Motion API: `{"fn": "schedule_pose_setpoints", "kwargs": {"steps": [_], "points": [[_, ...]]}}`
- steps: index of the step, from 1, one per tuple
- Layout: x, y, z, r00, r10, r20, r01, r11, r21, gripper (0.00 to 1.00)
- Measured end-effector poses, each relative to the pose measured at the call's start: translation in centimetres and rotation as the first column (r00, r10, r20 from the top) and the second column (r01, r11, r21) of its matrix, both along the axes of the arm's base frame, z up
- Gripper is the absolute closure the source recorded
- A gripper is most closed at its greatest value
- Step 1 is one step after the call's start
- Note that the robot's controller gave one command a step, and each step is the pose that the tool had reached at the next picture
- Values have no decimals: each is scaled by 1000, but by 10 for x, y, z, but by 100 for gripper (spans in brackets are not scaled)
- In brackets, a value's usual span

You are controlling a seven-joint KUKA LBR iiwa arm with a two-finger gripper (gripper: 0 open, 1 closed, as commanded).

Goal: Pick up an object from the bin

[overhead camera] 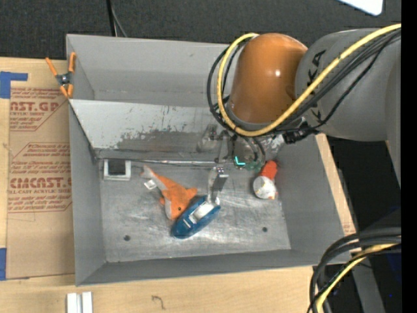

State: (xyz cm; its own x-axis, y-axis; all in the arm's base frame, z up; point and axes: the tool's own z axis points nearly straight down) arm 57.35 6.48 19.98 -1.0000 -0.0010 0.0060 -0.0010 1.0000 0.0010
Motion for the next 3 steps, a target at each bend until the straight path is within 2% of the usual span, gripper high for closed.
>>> {"fn": "schedule_pose_setpoints", "kwargs": {"steps": [1,2,3], "points": [[2,0,5,1000,0,8,0,1000,0,0],[6,26,-57,996,93,12,-93,996,-1,0],[12,45,-69,990,-142,6,142,990,0,0]]}}
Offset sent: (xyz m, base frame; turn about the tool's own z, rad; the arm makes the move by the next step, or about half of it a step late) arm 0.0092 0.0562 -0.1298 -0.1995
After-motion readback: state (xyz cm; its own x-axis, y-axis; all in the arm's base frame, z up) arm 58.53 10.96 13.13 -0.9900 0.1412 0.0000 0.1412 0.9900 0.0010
